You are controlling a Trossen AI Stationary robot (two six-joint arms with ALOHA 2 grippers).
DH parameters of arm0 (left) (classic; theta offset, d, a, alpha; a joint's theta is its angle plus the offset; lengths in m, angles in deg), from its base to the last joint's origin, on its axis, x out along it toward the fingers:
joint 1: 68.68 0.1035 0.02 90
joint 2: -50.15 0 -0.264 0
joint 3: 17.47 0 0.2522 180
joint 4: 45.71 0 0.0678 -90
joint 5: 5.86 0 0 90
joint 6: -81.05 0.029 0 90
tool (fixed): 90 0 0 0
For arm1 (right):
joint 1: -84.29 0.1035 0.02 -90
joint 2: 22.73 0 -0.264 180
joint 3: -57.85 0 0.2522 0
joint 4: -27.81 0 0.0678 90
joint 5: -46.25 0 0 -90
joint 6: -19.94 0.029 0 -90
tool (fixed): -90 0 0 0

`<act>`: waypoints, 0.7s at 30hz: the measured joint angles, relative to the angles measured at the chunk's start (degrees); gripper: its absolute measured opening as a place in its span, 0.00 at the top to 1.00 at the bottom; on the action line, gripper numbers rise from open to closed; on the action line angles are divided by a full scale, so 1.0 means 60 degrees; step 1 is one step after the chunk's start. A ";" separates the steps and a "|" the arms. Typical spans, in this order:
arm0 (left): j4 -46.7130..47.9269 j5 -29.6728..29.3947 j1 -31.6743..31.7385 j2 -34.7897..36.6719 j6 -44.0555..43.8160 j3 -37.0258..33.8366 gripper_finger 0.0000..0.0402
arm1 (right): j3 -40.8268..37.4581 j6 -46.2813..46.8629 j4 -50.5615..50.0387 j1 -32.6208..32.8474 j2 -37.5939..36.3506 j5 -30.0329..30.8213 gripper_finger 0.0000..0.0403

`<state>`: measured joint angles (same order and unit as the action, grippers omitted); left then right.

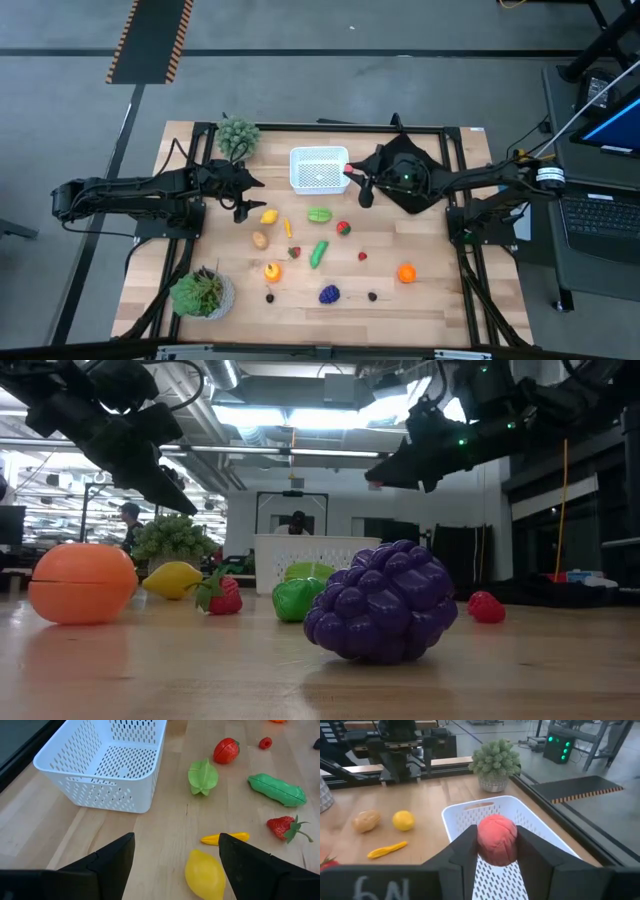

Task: Pick and placing Produce into tupperware
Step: Put the peach into the white bin

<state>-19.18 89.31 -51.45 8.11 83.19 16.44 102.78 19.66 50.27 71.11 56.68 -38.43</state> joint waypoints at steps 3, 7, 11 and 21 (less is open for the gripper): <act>-0.0004 0.0000 0.0001 0.0000 0.0010 0.0000 0.31 | 0.0333 -0.0054 -0.0004 -0.0053 0.0403 -0.0060 0.69; -0.0004 0.0000 -0.0001 0.0000 0.0010 0.0000 0.31 | 0.0949 -0.0301 -0.0043 -0.0214 0.1136 -0.0372 0.69; -0.0004 0.0000 0.0001 0.0000 0.0010 0.0000 0.31 | 0.1642 -0.0317 -0.0091 -0.0480 0.1844 -0.0397 0.69; -0.0004 0.0000 -0.0002 0.0000 0.0008 0.0000 0.31 | 0.2965 -0.0819 -0.0454 -0.0855 0.3140 -0.0787 0.69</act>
<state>-19.20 89.31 -51.47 8.11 83.24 16.44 120.57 14.74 47.55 65.99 75.52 -43.15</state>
